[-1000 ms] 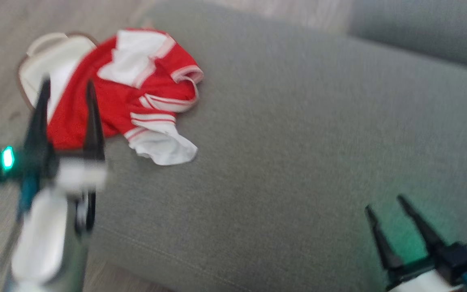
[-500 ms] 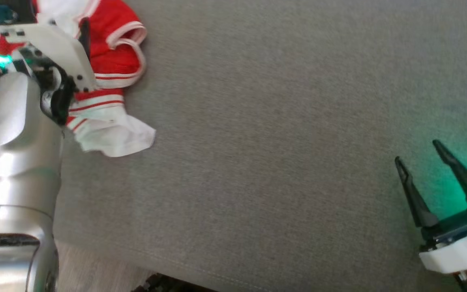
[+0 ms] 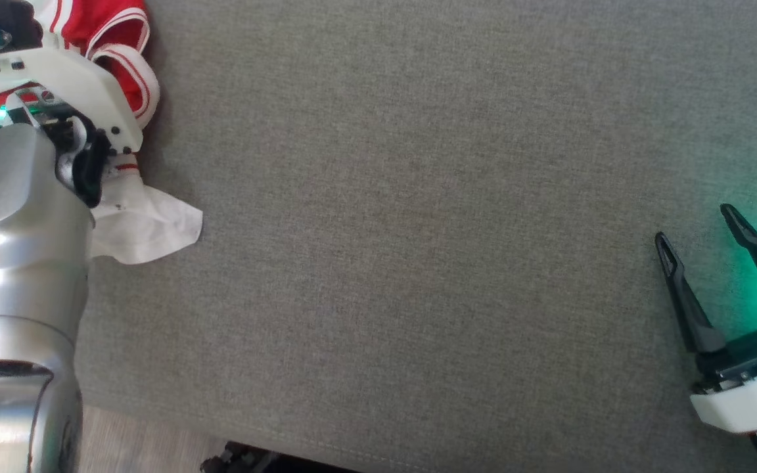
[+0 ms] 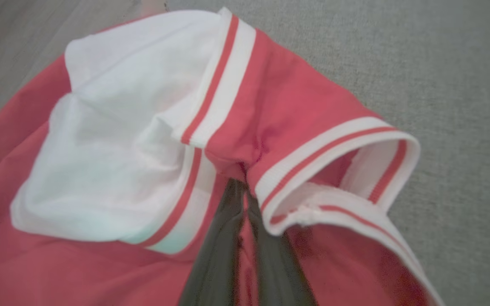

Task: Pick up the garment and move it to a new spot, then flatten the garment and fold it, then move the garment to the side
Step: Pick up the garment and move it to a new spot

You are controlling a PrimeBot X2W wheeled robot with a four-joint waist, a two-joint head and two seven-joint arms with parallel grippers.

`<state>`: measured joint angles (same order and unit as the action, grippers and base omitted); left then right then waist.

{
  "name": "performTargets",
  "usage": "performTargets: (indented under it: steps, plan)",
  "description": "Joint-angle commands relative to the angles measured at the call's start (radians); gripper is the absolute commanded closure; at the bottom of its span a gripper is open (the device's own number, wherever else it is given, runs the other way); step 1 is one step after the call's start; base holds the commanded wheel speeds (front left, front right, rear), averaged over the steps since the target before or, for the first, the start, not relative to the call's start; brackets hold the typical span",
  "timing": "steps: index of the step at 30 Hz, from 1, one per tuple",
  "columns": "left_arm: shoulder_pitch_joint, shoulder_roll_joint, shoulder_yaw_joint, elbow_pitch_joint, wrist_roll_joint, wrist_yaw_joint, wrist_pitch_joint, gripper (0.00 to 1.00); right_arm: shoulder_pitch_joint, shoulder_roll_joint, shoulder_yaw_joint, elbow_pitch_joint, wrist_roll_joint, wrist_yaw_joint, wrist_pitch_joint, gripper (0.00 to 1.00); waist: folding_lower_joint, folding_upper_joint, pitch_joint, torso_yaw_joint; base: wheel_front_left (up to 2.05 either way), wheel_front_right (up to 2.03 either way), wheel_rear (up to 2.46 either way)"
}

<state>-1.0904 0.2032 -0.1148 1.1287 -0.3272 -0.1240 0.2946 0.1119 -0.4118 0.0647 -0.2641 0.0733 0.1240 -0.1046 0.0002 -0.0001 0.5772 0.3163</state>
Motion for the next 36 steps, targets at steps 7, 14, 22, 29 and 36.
performTargets:
  steps: [7,14,22,29,36]
  plan:
    - [-0.061,0.071,-0.057,-0.045,-0.032,-0.006,-0.144,1.0,-0.042,0.026,0.07,0.041,0.007,0.007,-0.05,0.0,-0.0002,0.0001,-0.143,-0.036,0.0,0.0,0.0]
    - [-0.065,0.127,-0.213,-0.182,-0.138,-0.007,-0.173,1.0,-0.056,0.106,0.108,0.165,0.025,0.007,-0.122,0.0,-0.0002,0.0001,-0.354,-0.129,0.0,0.0,0.0]
    - [-0.052,0.217,-0.387,-0.416,-0.272,-0.007,-0.133,1.0,-0.005,0.202,0.129,0.257,0.032,0.007,-0.154,0.0,-0.0002,0.0001,-0.56,-0.281,0.0,0.0,0.0]
    - [-0.057,0.229,-0.442,-0.652,-0.399,-0.007,-0.066,1.0,0.004,0.236,0.132,0.248,0.029,0.007,-0.157,0.0,-0.0002,0.0001,-0.607,-0.422,0.0,0.0,0.0]
    - [-0.017,0.173,-0.469,-0.732,-0.446,-0.005,-0.031,1.0,-0.008,0.242,0.144,0.242,0.032,0.007,-0.157,0.0,-0.0002,0.0001,-0.589,-0.505,0.0,0.0,0.0]
